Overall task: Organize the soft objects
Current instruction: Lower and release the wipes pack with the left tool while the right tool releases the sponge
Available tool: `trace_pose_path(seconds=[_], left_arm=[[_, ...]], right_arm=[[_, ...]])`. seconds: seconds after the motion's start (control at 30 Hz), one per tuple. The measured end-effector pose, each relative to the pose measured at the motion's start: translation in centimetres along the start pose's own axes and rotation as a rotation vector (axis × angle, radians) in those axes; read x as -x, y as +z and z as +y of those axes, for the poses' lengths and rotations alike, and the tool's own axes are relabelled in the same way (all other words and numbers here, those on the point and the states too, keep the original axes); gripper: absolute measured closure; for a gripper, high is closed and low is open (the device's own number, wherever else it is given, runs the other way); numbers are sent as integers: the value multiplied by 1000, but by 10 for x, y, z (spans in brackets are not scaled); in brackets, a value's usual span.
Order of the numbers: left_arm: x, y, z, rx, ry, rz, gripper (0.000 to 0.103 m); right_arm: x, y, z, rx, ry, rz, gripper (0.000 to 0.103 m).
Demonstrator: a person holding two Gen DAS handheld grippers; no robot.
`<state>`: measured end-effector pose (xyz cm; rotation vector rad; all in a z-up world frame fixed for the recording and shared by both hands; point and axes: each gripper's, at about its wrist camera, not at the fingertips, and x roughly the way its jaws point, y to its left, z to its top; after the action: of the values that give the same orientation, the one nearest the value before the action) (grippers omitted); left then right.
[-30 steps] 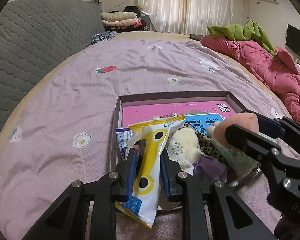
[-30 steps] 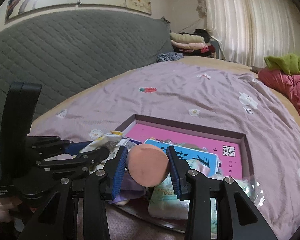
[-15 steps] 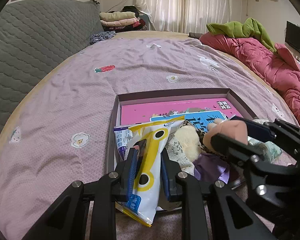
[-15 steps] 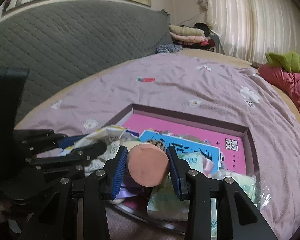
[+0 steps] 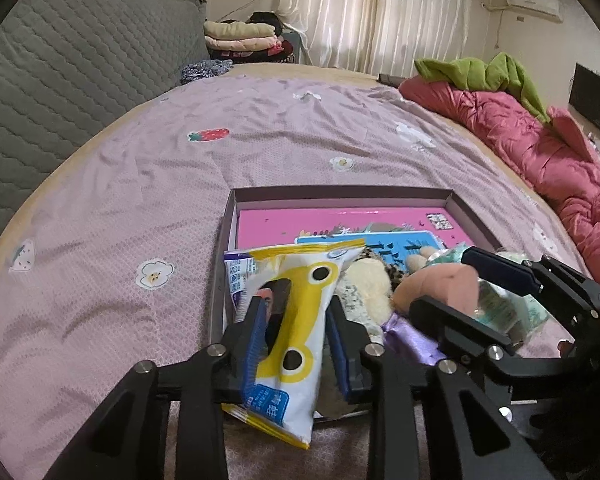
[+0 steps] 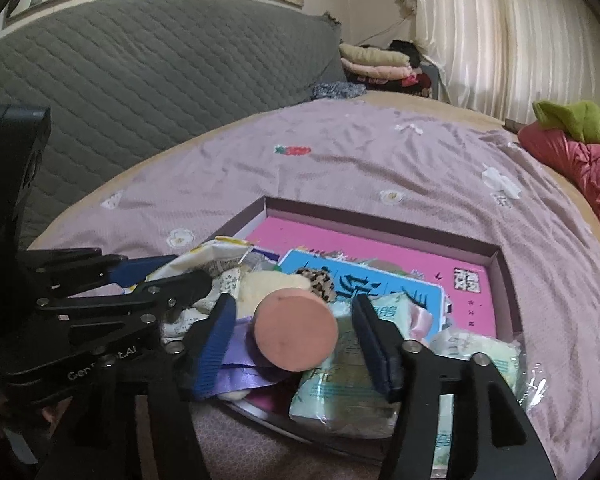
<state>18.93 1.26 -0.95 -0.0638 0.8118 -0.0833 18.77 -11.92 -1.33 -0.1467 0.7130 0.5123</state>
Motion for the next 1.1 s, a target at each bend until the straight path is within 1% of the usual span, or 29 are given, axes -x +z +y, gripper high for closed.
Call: trace_pose_path(seconds=[0.03,0.1,0.13,0.17,0.2,0.3,0.4,0.47,0.53,0.57,0.67,0.77,0.9,1.0,1.1], left_arm=[[3,0,0,1,-6,-7,64],[10,0,0,5,-5,-29,49],[14,0,0,4,-6,-40,46],[18,0,0,4,-6,-48,40],[22,0,-1,3,-5,-50,38],[34,-5,-4,-4,14,-54,38],[47,-14,-8,8,14,-48,38],[55,-20,-11,13,3,-36,38],[63,-27,-18,9,-5,-34,38],[67,-30,-21,6,-2,-39,38],[76,-39,-31,-2,-9,-36,37],[84,-51,-36,6,-12,-27,37],[85,-63,-38,13,-16,8,37],[86,-73,-41,8,-4,30,37],[90,-78,-42,11,8,34,37]], right_arm=[[4,0,0,-1,-6,-14,35],[12,1,-2,4,-15,-40,34],[17,1,-2,6,-20,-52,34],[23,1,-2,7,-26,-69,32],[28,1,-3,5,-36,-78,32],[47,-6,-4,-31,-76,-101,30],[63,-19,-4,-92,-111,-93,29],[72,-27,-2,-98,-152,-78,28],[79,-35,0,-96,-225,-58,28],[83,-41,-1,-111,-247,-45,28],[89,-54,-8,-184,-246,3,28],[95,-66,-11,-210,-259,33,28],[103,-77,-7,-204,-278,59,28],[111,-82,1,-189,-280,60,27],[118,-85,9,-163,-281,53,27]])
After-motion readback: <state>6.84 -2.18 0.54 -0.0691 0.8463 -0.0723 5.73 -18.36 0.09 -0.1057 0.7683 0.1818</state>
